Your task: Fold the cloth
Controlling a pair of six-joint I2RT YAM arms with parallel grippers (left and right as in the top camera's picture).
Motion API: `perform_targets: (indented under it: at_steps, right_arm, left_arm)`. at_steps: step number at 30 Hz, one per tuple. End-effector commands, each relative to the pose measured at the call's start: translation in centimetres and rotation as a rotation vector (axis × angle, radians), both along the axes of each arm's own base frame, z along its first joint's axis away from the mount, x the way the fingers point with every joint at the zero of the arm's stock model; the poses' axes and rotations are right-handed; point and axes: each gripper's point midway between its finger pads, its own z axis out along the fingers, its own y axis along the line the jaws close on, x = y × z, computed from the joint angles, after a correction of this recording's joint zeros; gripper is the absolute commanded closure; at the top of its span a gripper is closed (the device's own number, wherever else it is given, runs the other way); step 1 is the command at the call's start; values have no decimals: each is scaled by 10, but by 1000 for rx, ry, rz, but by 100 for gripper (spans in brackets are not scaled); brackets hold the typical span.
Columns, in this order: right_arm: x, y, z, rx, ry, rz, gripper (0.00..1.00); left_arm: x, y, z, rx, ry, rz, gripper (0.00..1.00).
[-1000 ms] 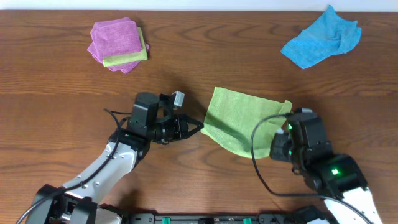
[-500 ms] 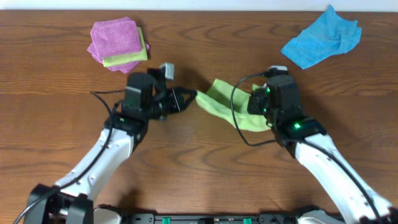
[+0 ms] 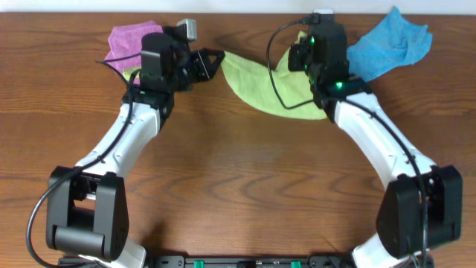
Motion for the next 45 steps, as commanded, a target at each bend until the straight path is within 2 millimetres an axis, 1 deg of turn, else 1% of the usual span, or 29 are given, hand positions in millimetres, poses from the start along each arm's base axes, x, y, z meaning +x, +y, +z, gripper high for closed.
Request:
perform_targets:
  at_steps: [1,3,5,8,12,15,19,21,23,25,27,30,33,34,36,40,43,45]
  right_arm:
    - [13,-3,39,-46,-89,10,99]
    - [15,-2,51,-46,-103,12,99]
    - [13,-2,57,-48,-87,16,99]
    - [8,-1,56,-59,-45,22,99]
    - [-10,-2,37,-90,68,32,99]
    - [-30,-1,21,-95,175,57,99]
    - [-56,-4,6,-85,296,55,99]
    - [-71,-6,-4,-87,369,59,99]
    - [-83,-10,-10,-85,421,48,99]
    - [-93,-9,-14,-78,449,65,99]
    - [-106,-7,-18,-52,467,79,99]
    - [-128,-7,-26,-26,484,102,99]
    - [-151,-12,-37,-5,500,94,99]
    - [-161,-15,-44,-2,508,90,99]
    - [-181,-21,-57,14,534,67,99]
    - [-210,-30,-82,32,575,37,98]
    - [-232,-36,-105,44,615,11,98]
    - [-243,-39,-119,62,639,-13,99]
  left_arm:
    - [15,11,24,20,-86,8,94]
    - [16,14,35,5,-105,-9,94]
    - [14,13,42,-11,-115,-40,94]
    - [8,13,38,-16,-92,-73,94]
    - [-5,12,18,19,-24,-128,94]
    - [-17,11,3,50,30,-173,94]
    - [-33,10,-14,81,92,-222,94]
    - [-43,10,-23,102,128,-247,94]
    - [-55,12,-31,133,160,-275,94]
    - [-67,15,-38,172,187,-297,94]
    - [-77,19,-43,207,220,-304,94]
    - [-93,21,-43,224,253,-330,94]
    - [-105,20,-46,227,290,-344,94]
    - [-110,19,-49,227,307,-354,94]
    - [-125,12,-61,226,360,-386,94]
    - [-153,0,-89,234,435,-439,94]
    - [-171,-2,-108,243,488,-459,94]
    - [-178,-2,-118,244,511,-464,94]
